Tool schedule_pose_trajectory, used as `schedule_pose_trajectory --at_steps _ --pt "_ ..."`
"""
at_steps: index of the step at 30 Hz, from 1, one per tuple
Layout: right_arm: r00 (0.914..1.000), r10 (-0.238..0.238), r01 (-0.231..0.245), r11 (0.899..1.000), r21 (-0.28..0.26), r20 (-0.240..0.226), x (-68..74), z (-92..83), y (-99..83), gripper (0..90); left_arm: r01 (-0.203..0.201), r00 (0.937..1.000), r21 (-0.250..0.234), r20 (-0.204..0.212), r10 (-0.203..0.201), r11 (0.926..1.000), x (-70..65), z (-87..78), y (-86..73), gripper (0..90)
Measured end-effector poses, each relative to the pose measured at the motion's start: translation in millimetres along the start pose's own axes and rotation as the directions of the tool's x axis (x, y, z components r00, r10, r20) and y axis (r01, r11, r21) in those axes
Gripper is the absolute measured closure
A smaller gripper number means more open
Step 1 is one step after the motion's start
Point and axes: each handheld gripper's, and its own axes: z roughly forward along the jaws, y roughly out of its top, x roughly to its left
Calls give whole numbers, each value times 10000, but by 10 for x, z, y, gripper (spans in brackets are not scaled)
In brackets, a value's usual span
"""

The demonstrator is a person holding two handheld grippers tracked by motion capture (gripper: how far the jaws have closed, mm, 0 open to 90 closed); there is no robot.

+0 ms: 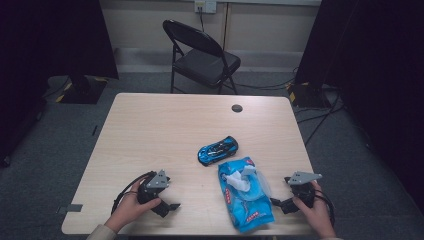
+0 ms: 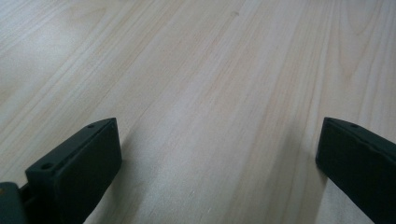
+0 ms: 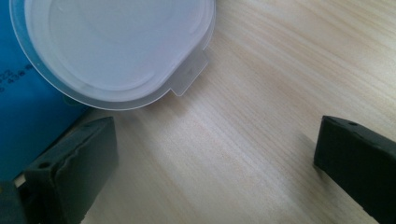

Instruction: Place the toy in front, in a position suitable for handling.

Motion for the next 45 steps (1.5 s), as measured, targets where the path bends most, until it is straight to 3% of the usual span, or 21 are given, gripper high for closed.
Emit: schedule_pose_trajectory --at_steps 7,10,12,13,14,16,18,22,24,29,33,38,45 --pt "10000 -60 60 10000 0 -55 -6 -3 -3 0 72 10000 44 -19 -72 10000 -1 1 8 0" --pt "9999 -73 73 10000 0 -70 -8 -3 -3 0 247 9995 265 -220 -241 9993 -4 5 53 13" --pt "9999 -79 79 10000 2 -79 -9 -4 -4 0 312 9992 200 -263 -307 9993 8 0 71 44" --pt "9999 -111 111 9999 2 -106 -13 -5 -5 0 387 9988 122 -296 -384 9992 17 -10 87 201" --pt "9998 -113 113 9999 5 -136 -15 -6 -5 0 649 9979 142 -78 -648 9978 46 -16 123 211" --pt "9998 -142 142 9999 0 -171 -19 -7 -6 0 731 9973 91 -59 -731 9973 86 -10 173 134" --pt "9998 -144 144 9999 1 -170 -19 -7 -7 0 824 9963 -24 -224 -824 9966 123 9 237 191" --pt "9997 -146 146 9999 0 -170 -19 -7 -7 0 934 9952 -288 -272 -941 9952 184 41 358 161" --pt "9997 -150 150 9999 -1 -176 -20 -7 -7 0 1232 9905 -439 -556 -1255 9914 261 88 510 165" --pt "9997 -157 157 9999 -3 -175 -20 -8 -8 0 1694 9817 -571 -786 -1736 9839 361 198 685 160" --pt "9997 -158 158 9999 -5 -184 -20 -10 -11 0 1662 9803 -523 -997 -1707 9847 396 254 777 160" --pt "9997 -159 159 9999 -8 -185 -20 -10 -11 0 1393 9844 -469 -1020 -1435 9891 443 325 936 164" --pt "9997 -167 167 9999 -19 -204 -23 -11 -12 0 1573 9825 -295 -966 -1594 9871 534 420 1028 176"
